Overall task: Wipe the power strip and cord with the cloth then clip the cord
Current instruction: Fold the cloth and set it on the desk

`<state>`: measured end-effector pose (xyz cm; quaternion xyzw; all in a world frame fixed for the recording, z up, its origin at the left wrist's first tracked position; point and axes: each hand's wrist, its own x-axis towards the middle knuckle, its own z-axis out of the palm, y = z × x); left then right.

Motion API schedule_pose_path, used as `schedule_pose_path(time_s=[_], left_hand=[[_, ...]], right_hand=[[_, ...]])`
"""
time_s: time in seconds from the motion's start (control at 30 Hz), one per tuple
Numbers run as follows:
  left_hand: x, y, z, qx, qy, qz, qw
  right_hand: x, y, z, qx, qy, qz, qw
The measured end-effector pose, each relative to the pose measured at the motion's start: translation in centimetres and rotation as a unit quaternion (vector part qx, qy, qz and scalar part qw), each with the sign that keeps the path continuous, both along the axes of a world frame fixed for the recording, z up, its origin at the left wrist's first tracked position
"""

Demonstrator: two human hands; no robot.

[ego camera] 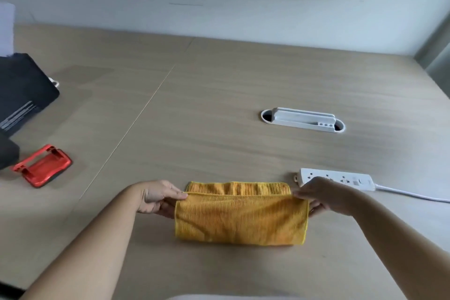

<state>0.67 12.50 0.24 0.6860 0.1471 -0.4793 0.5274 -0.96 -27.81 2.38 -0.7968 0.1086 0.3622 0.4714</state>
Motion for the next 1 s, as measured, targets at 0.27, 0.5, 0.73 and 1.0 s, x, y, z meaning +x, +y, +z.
schedule_pose_path(time_s=[0.27,0.5,0.73,1.0], left_hand=[[1.4,-1.9,-2.1,0.104,-0.07,0.029,0.992],[1.5,-3.5,-0.6,0.412,-0.276,-0.082,0.865],[0.3,-16.0,-0.9,0.295,-0.384,-0.226,0.845],[-1.8,-27.3,-3.8,0.316,-0.35,-0.246,0.847]], right_hand=[[1.8,2.3,-2.9,-0.154,-0.138,-0.045,0.977],[-1.0,2.7,-3.1,-0.273,-0.287,-0.022,0.918],[-6.2,1.9,-5.3,-0.332,-0.134,0.034,0.933],[-9.0,3.2,-7.1,-0.258,-0.143,0.0,0.956]])
